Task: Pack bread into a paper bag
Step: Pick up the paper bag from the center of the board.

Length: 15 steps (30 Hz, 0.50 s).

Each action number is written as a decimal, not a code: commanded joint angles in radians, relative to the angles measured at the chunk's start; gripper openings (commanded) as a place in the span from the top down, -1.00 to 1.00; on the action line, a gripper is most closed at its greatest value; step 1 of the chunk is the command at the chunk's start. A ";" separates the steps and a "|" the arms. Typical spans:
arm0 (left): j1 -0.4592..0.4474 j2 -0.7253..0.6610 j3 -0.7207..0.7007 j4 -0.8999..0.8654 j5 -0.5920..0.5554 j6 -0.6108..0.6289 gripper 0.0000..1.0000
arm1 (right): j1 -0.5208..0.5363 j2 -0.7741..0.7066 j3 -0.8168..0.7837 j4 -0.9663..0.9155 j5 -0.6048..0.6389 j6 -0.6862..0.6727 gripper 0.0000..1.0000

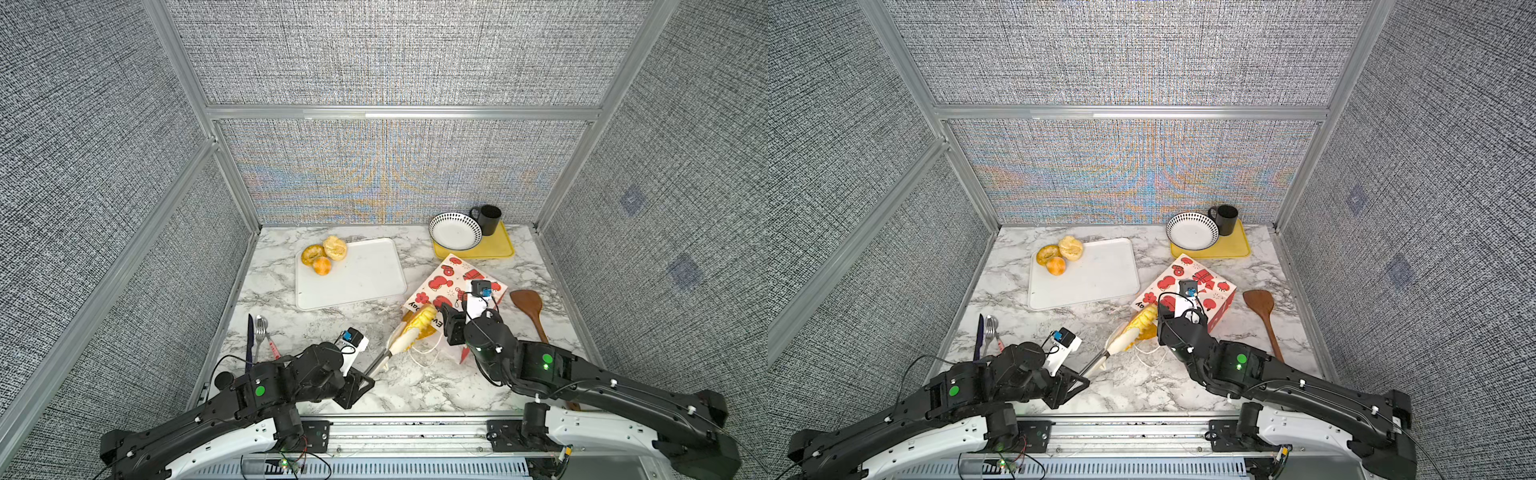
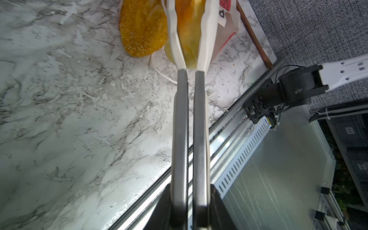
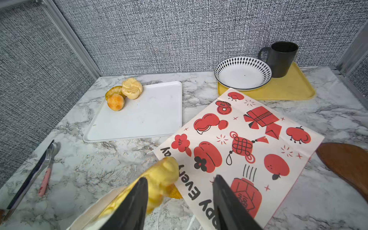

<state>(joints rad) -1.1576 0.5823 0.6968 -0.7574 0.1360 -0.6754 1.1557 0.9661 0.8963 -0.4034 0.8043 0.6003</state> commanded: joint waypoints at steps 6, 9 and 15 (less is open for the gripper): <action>-0.001 -0.207 0.118 -0.170 -0.240 -0.020 0.96 | 0.047 0.179 0.008 -0.160 0.038 0.020 -0.35; -0.001 -0.250 0.157 -0.292 -0.376 -0.091 0.96 | 0.089 0.248 0.019 -0.216 0.087 0.046 -0.44; -0.001 -0.295 0.180 -0.366 -0.513 -0.164 0.96 | 0.152 0.350 0.048 -0.289 0.140 0.091 -0.53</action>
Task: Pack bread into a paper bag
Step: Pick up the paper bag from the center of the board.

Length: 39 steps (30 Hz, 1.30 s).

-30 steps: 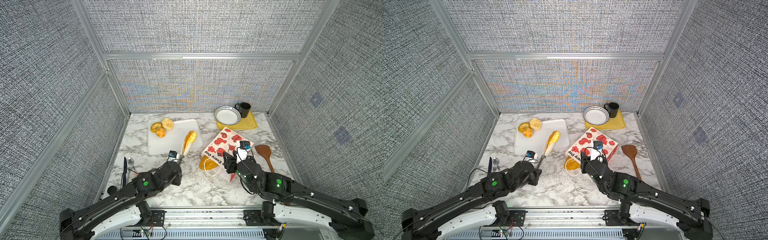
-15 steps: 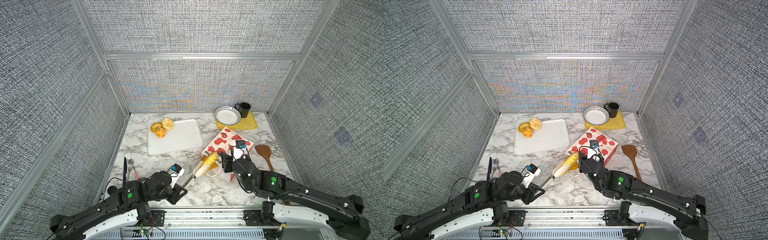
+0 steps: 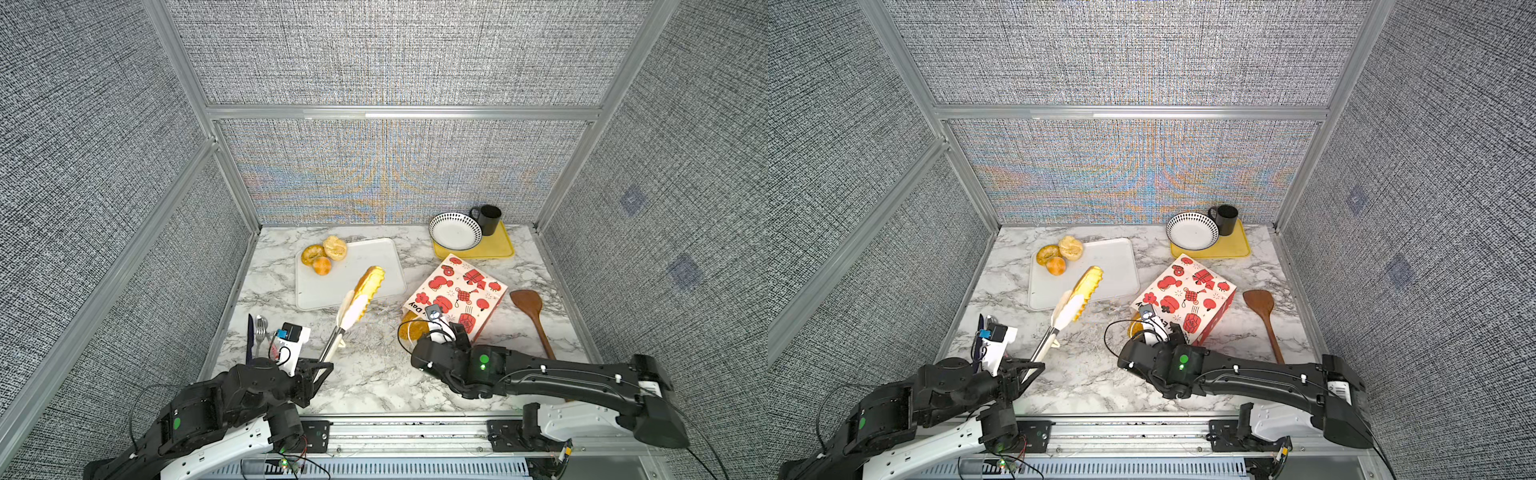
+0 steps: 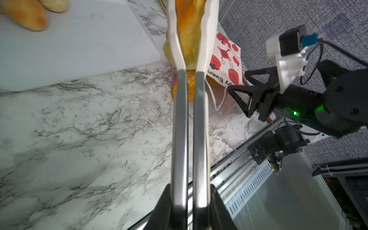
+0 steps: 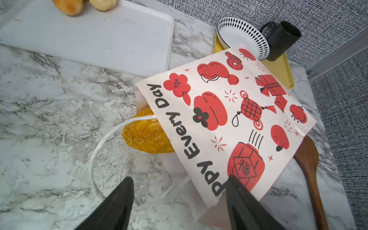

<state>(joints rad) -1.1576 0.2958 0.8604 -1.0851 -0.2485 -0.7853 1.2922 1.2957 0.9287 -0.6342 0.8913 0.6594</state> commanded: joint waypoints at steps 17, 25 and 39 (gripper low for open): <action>-0.001 -0.109 0.068 -0.094 -0.271 -0.059 0.96 | 0.174 0.508 0.305 -0.547 0.238 0.516 -0.85; -0.001 -0.107 0.063 -0.086 -0.270 -0.054 0.96 | 0.227 0.627 0.376 -0.676 0.233 0.676 -0.92; 0.000 -0.098 0.055 -0.077 -0.273 -0.052 0.96 | 0.222 0.603 0.285 -0.408 0.113 0.509 -0.91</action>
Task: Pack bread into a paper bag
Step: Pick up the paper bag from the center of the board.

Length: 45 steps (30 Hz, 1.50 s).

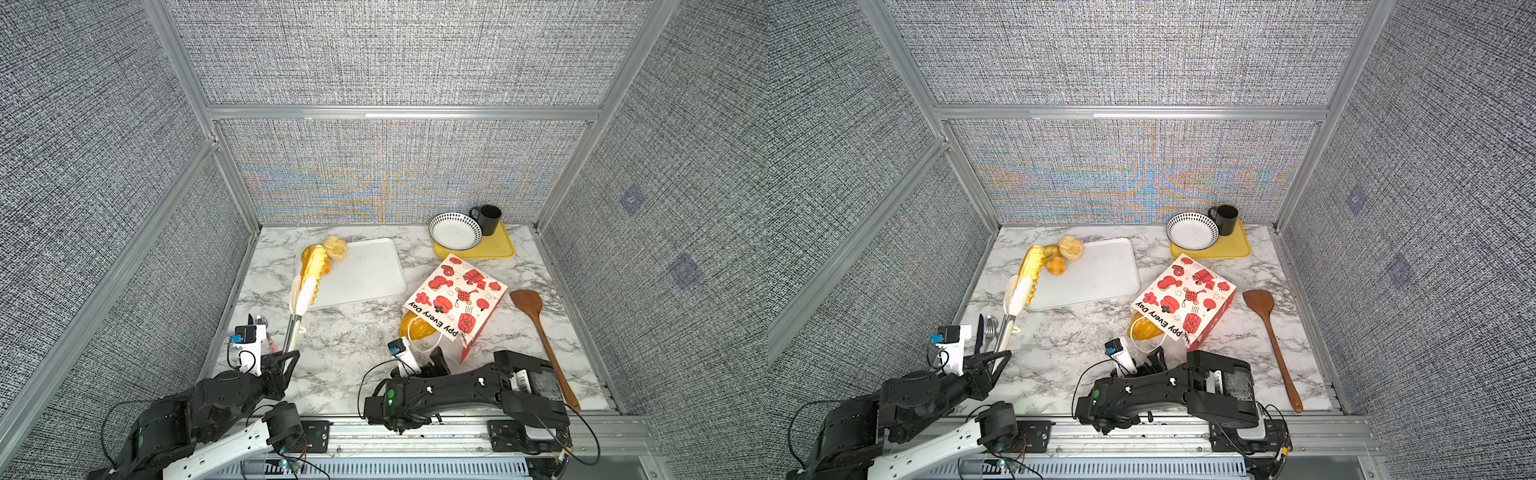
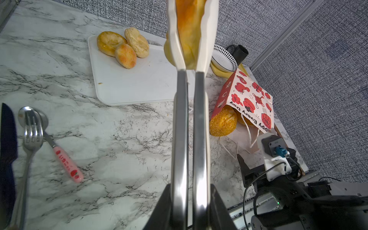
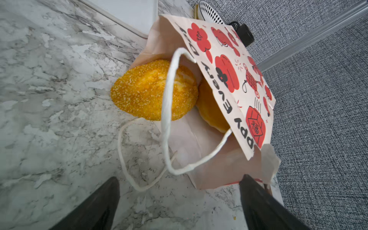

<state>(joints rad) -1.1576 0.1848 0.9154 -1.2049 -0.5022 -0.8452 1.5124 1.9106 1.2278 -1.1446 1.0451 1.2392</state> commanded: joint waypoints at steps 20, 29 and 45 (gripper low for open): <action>-0.001 0.021 -0.035 0.068 -0.035 -0.011 0.96 | -0.043 0.120 -0.026 0.034 -0.071 -0.011 -0.90; -0.002 0.018 -0.043 0.073 -0.036 -0.023 0.96 | -0.087 0.173 0.002 -0.001 -0.031 0.010 -0.83; -0.001 0.015 -0.044 0.088 -0.033 -0.010 0.96 | -0.168 0.174 0.017 0.080 0.017 -0.099 0.27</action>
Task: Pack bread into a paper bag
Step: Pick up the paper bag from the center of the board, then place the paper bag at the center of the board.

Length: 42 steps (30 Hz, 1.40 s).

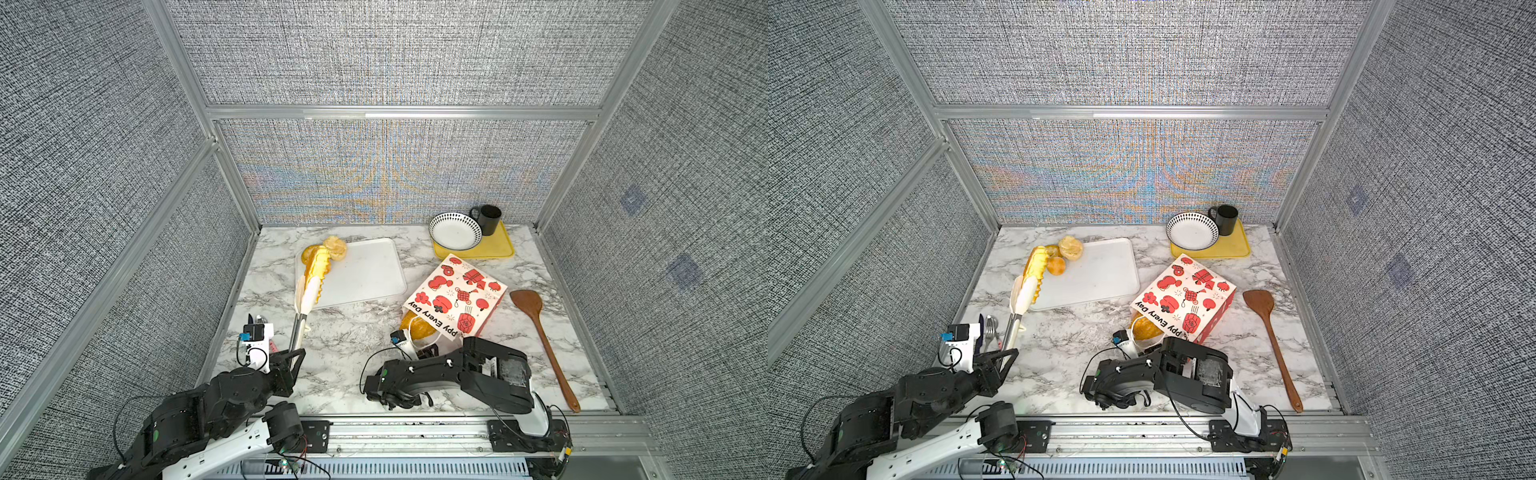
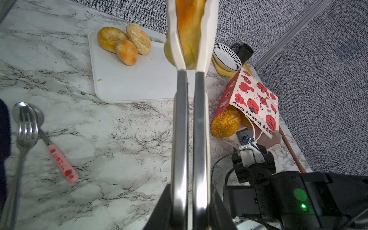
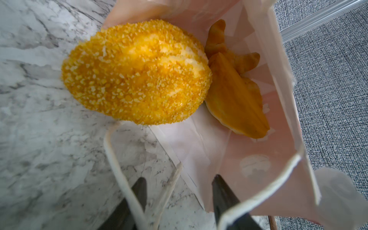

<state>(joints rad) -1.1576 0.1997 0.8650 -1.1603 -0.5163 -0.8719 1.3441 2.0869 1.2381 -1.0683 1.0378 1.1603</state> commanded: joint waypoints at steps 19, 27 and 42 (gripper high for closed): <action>-0.001 0.004 0.028 0.053 -0.072 0.066 0.96 | -0.021 -0.209 0.296 -0.246 0.165 -0.132 1.00; -0.001 0.032 0.037 0.084 -0.069 0.095 0.96 | -0.164 -0.340 0.540 -0.233 0.213 -0.376 1.00; -0.001 0.027 0.022 0.129 -0.065 0.125 0.96 | -0.361 -0.398 0.586 0.083 0.087 -0.756 1.00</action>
<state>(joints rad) -1.1576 0.2359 0.8906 -1.0851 -0.5621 -0.7593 0.9840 1.6821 1.8652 -1.0348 1.1656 0.4007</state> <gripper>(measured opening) 0.285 0.063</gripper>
